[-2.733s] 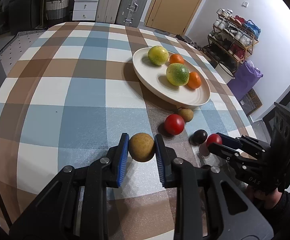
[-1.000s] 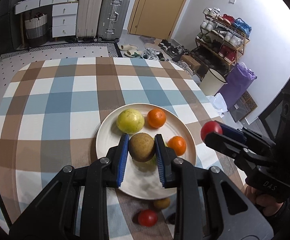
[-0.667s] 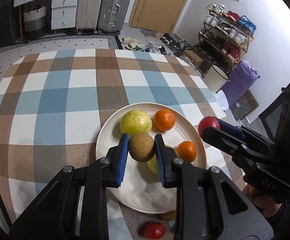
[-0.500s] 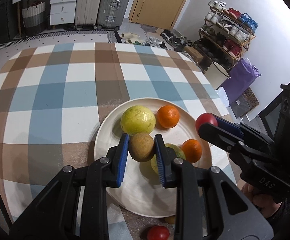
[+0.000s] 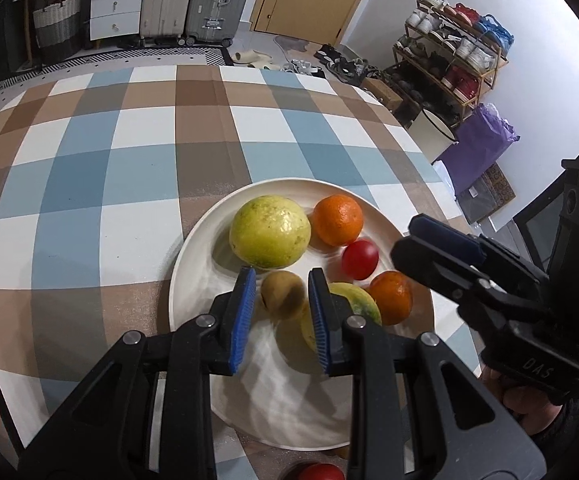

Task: Organize fruits
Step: 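Lower the kiwi and tomato onto the plate and open both grippers, then withdraw both grippers from the plate toward the dark plums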

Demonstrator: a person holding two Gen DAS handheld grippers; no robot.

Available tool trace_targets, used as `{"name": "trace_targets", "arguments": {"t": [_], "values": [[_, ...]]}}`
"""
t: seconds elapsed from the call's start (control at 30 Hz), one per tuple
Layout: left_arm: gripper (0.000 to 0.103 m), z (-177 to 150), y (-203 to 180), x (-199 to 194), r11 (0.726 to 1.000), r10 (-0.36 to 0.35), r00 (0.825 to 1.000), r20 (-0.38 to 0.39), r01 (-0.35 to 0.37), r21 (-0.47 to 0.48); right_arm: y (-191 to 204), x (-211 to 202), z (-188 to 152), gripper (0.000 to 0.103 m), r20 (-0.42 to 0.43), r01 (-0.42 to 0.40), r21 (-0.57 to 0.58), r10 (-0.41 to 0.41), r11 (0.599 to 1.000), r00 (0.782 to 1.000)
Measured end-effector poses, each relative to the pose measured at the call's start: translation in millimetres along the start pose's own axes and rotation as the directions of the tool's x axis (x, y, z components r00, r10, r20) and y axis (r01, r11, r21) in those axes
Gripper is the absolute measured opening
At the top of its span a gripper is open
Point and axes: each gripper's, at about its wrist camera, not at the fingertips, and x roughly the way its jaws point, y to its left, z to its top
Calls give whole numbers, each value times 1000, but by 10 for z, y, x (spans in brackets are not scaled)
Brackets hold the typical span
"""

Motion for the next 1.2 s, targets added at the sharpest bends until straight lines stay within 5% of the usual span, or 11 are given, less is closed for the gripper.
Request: {"name": "trace_targets", "arguments": {"t": [0.33, 0.43, 0.5, 0.6, 0.77, 0.87, 1.2], "values": [[30, -46, 3, -190, 1000, 10, 1000, 21, -9, -18, 7, -183, 17, 49, 41, -10, 8, 10, 1000, 999], [39, -86, -13, -272, 1000, 19, 999, 27, -18, -18, 36, -245, 11, 53, 50, -10, 3, 10, 1000, 999], [56, -132, -50, -325, 999, 49, 998, 33, -49, -11, 56, -299, 1, 62, 60, -5, 1, 5, 1000, 998], [61, -221, -99, -404, 999, 48, 998, 47, -48, 1, 88, -395, -27, 82, 84, 24, 11, -25, 1000, 996], [71, -368, -182, -533, 999, 51, 997, 61, -51, 13, 145, -561, -102, 84, 113, 35, 7, -35, 999, 993], [81, -460, -248, -650, 998, 46, 996, 82, -49, 30, 193, -639, -145, 96, 120, 62, -6, -61, 998, 991], [86, -735, -368, -1029, 997, 60, 989, 137, -66, 43, 383, -987, -345, 102, 167, 108, -70, -95, 992, 981]]}}
